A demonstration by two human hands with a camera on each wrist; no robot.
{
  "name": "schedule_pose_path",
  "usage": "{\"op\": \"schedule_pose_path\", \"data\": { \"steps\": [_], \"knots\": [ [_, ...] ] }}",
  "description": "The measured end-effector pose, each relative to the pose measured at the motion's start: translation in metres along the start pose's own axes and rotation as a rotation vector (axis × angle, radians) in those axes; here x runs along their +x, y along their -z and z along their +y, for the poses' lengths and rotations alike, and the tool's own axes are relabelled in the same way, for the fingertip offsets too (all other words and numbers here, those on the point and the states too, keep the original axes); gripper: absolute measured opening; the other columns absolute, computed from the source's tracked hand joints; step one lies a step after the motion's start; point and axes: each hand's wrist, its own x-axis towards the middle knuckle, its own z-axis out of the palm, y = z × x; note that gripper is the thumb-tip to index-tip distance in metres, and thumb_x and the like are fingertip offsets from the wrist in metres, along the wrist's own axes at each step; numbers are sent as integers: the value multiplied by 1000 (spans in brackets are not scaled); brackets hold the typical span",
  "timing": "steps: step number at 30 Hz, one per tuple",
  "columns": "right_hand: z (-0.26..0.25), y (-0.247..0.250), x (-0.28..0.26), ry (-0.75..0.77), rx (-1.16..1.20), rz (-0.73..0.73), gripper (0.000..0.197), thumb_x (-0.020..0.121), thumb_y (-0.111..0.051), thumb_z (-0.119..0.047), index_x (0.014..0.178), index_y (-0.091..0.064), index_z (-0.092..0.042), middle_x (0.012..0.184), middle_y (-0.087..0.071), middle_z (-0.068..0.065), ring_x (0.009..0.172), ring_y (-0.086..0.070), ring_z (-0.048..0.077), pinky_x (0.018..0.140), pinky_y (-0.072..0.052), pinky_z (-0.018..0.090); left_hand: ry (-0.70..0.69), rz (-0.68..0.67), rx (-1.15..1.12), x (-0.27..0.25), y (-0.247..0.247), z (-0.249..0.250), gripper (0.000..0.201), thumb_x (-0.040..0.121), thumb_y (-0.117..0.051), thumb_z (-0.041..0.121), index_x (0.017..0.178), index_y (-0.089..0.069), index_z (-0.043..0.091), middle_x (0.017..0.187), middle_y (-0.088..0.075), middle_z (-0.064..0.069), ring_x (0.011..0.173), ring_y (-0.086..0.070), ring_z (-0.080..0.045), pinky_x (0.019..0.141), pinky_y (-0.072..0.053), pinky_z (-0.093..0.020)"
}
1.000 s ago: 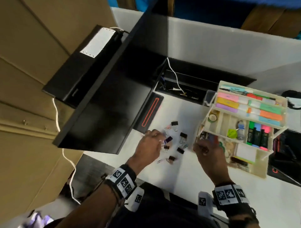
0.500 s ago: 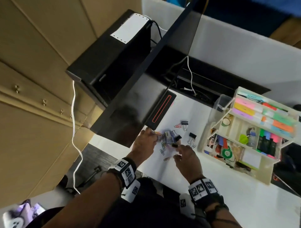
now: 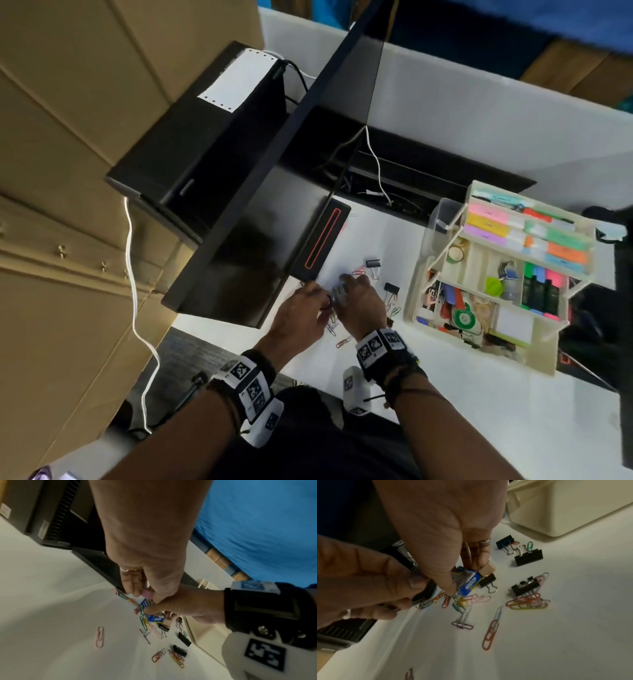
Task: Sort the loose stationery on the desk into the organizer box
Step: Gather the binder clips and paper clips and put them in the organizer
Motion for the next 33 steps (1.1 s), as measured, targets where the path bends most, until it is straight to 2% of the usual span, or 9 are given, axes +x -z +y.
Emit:
{"op": "schedule_pose_path", "data": {
  "steps": [5, 9, 15, 17, 20, 23, 26, 29, 33],
  "knots": [
    [0, 7, 0, -5, -29, 48, 37, 81, -63, -36, 110, -64, -14, 102, -67, 14, 89, -69, 34, 72, -55, 38, -43, 16, -53, 5, 3, 10, 2, 94, -67, 24, 95, -65, 24, 108, -52, 11, 93, -62, -12, 79, -56, -30],
    [10, 26, -6, -41, 187, 170, 43, 86, -61, -38, 121, -68, -14, 105, -67, 15, 87, -69, 34, 73, -59, 38, -78, 91, -148, 17, 10, 32, 12, 99, -63, 27, 88, -60, 25, 106, -53, 12, 84, -61, -8, 74, -56, -32],
    [51, 82, -37, -96, 586, 293, 22, 86, -63, -35, 106, -69, -26, 88, -67, 1, 75, -66, 19, 61, -58, 35, -165, 169, -332, 48, 26, 99, 12, 105, -57, 30, 109, -66, 22, 114, -59, 15, 95, -61, -1, 81, -45, -8],
    [74, 101, -52, -197, 744, 299, 17, 89, -66, -27, 105, -68, -32, 91, -70, -4, 76, -71, 19, 63, -62, 36, -227, 171, -352, 63, 24, 125, 11, 104, -59, 26, 111, -65, 20, 115, -61, 13, 98, -62, -4, 85, -49, -14],
    [104, 130, -76, -355, 1111, 282, 22, 98, -66, -19, 119, -68, -21, 104, -74, 7, 90, -75, 29, 74, -65, 47, -346, 144, -295, 88, 7, 157, 13, 101, -60, 25, 109, -67, 18, 118, -66, 8, 106, -61, -11, 91, -52, -27],
    [128, 157, -99, -350, 1320, 275, 36, 93, -74, -8, 127, -65, -16, 109, -76, 13, 95, -75, 29, 79, -62, 40, -422, 83, -146, 110, -14, 183, 15, 100, -61, 24, 111, -70, 18, 123, -63, 6, 108, -55, -16, 88, -53, -32],
    [151, 172, -112, -306, 1278, 263, 46, 88, -79, -7, 129, -62, -20, 109, -79, 6, 98, -76, 25, 81, -60, 36, -416, 12, -12, 124, -29, 200, 13, 98, -65, 22, 107, -74, 19, 121, -56, 2, 103, -50, -19, 78, -55, -35],
    [178, 173, -114, -340, 1131, 333, 40, 86, -84, -16, 119, -64, -28, 103, -79, 6, 89, -78, 22, 64, -56, 21, -380, -32, 118, 132, -36, 207, 12, 94, -70, 18, 104, -75, 22, 114, -50, 3, 99, -49, -19, 73, -55, -34],
    [218, 160, -105, -380, 942, 387, 45, 80, -89, -29, 114, -63, -40, 112, -73, 8, 91, -76, 22, 64, -60, 27, -315, -90, 304, 138, -33, 213, 25, 90, -70, 10, 108, -74, 28, 105, -38, 8, 95, -40, -13, 73, -48, -27]
  ]
}}
